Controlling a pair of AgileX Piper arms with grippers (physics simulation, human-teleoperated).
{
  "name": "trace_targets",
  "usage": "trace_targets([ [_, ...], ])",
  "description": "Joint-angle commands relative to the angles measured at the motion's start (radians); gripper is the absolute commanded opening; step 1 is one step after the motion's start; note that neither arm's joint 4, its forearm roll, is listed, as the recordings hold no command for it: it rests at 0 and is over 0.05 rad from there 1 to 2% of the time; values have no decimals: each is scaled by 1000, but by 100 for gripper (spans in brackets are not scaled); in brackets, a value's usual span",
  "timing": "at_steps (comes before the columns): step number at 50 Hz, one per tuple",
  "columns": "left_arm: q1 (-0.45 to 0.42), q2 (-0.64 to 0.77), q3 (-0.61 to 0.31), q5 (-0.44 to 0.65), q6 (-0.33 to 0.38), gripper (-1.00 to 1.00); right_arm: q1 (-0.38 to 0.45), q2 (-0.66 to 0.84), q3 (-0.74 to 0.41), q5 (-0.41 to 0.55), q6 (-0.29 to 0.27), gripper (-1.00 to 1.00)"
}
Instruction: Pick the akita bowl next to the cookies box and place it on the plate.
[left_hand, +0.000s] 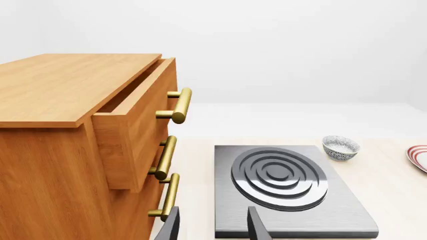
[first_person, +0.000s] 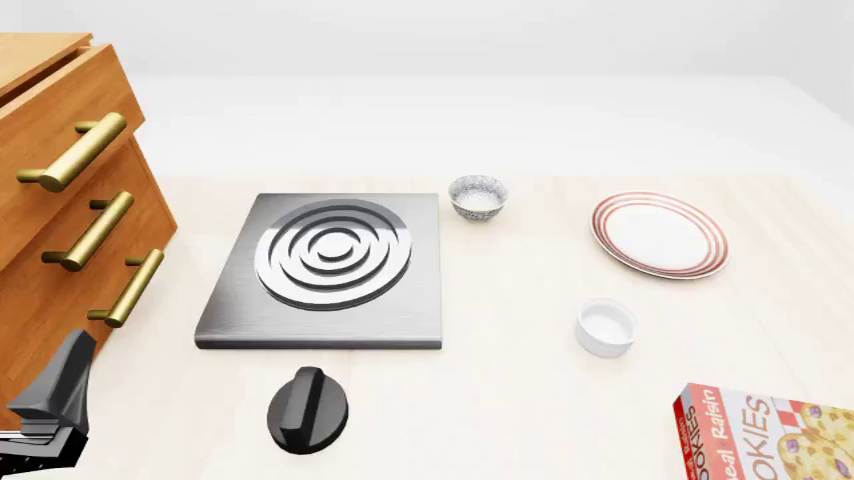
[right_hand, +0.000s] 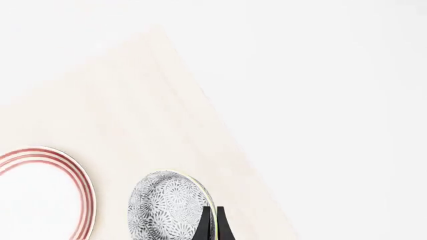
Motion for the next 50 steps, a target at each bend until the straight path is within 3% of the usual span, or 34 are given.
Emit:
trace_targets([
  [1, 0, 0, 0, 0, 0, 100, 54, 35, -113, 73, 59, -100],
  [14, 0, 0, 0, 0, 0, 100, 107, 129, -292, 175, 108, -100],
  [32, 0, 0, 0, 0, 0, 100, 145, 254, -474, 262, 128, -100],
  [50, 0, 0, 0, 0, 0, 100, 210, 419, -734, 377, 166, -100],
])
